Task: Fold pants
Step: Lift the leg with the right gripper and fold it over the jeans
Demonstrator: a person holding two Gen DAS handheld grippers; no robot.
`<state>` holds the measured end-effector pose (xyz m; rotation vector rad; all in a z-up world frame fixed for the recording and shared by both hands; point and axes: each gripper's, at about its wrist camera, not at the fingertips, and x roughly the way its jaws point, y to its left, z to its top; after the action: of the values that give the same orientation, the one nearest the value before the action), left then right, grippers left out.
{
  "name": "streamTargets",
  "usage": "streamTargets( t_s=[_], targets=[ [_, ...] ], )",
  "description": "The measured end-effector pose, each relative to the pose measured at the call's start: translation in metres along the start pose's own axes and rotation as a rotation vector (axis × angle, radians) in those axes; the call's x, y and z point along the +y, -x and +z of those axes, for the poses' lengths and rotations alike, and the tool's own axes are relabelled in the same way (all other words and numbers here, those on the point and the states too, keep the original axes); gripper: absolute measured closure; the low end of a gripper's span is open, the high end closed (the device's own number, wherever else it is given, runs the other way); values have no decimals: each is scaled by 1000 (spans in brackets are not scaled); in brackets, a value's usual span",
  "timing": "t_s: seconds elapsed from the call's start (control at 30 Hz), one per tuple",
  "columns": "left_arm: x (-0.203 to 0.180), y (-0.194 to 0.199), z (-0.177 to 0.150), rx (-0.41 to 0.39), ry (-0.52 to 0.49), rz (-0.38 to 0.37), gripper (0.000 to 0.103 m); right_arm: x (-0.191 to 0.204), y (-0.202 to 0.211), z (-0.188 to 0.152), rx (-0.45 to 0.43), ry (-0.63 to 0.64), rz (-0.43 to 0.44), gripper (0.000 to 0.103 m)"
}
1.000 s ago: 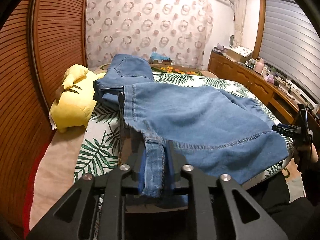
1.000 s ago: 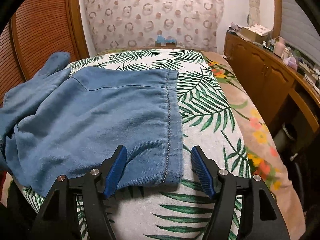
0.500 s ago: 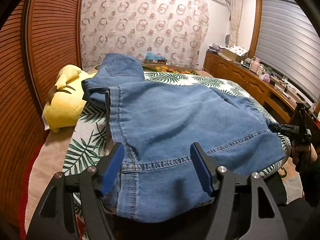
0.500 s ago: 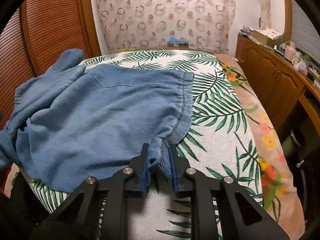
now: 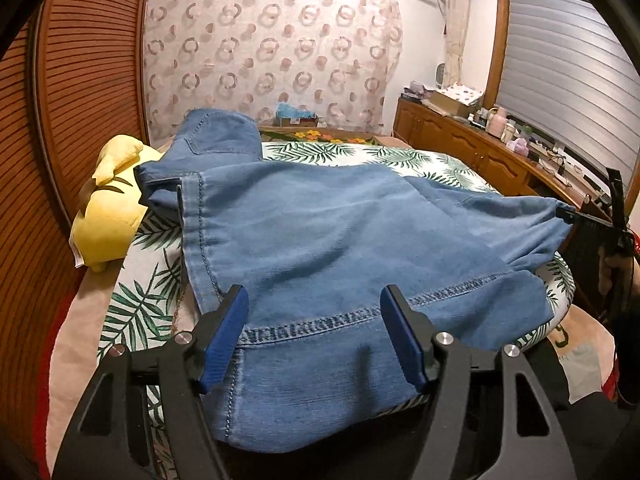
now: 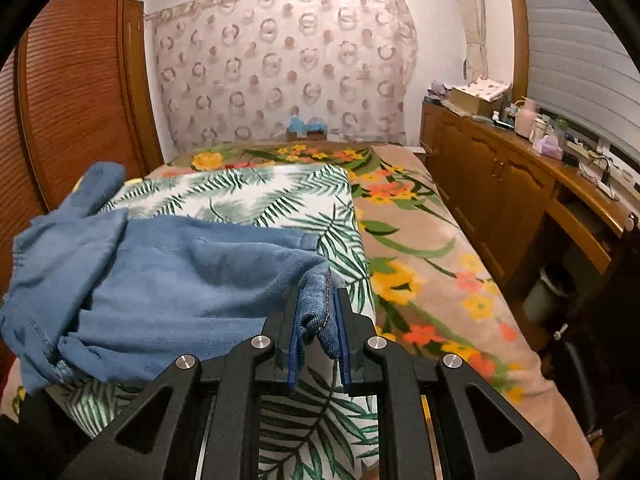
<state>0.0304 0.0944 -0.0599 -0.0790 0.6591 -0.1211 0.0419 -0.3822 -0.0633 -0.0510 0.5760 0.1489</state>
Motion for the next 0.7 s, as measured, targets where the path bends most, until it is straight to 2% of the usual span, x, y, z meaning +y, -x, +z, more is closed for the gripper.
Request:
streamTargets(
  t_s=[0.13,0.23,0.47,0.7],
  targets=[
    [-1,-3,-1,11,1,0,34,-3,-12,1,21,-24,8,88],
    [-1,-5,-3,15,7,-1,34,12,0,13,7,-22,16,88],
    [-4,-6,-2,20,10,-17,34,36,33,32,-82,36,73,88],
    [-6,0,-1,8,-5,-10,34,83,69,52,-167,136,196,88]
  ],
)
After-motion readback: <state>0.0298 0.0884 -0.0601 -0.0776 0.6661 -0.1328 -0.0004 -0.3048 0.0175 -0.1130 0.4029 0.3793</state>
